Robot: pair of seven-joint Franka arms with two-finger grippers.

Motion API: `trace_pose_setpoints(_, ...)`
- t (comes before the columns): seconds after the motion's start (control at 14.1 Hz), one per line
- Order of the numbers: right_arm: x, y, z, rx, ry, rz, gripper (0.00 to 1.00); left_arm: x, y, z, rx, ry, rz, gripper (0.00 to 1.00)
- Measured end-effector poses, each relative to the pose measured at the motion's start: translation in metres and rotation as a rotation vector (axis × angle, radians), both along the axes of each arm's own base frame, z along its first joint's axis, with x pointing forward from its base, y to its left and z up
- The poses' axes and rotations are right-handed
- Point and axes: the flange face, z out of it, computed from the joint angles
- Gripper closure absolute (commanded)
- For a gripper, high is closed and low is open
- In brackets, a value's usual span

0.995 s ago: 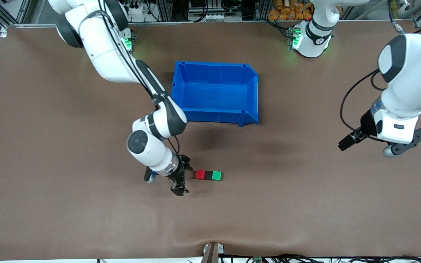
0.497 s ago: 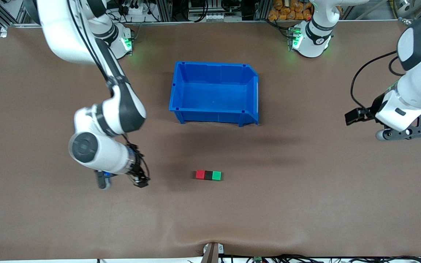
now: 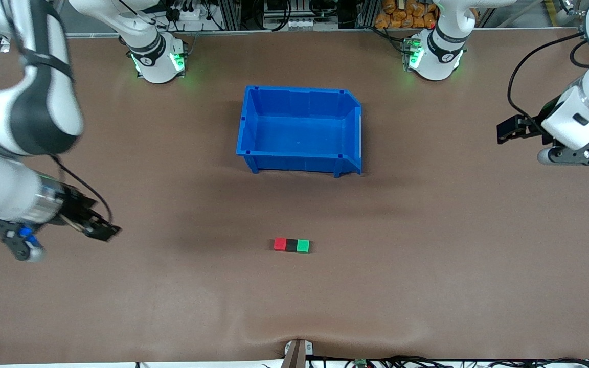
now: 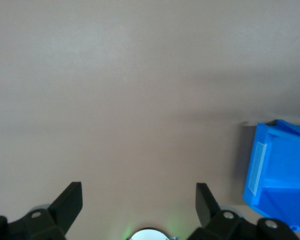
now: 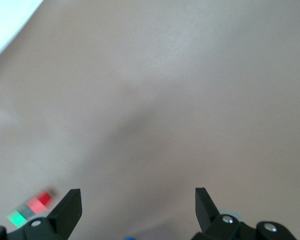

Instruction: Attach green and red cubes to black cube

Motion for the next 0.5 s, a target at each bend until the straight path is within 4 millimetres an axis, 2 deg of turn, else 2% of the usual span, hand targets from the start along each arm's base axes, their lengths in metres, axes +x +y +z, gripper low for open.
trace_pose_setpoints(0.21, -0.030, -0.073, 0.050, 0.072, -0.010, 0.251, 0.00, -0.003, 0.003, 0.016, -0.008, 0.000, -0.082, 0.00)
trace_pose_setpoints(0.28, -0.043, -0.088, 0.071, 0.084, -0.024, 0.300, 0.00, -0.002, 0.005, 0.023, -0.016, -0.010, -0.093, 0.00)
trace_pose_setpoints(0.36, -0.056, -0.091, 0.092, 0.084, -0.045, 0.331, 0.00, -0.002, 0.008, 0.031, -0.037, -0.022, -0.091, 0.00)
trace_pose_setpoints(0.5, -0.084, -0.069, 0.119, 0.040, -0.081, 0.383, 0.00, -0.002, 0.013, 0.040, -0.062, -0.036, -0.080, 0.00)
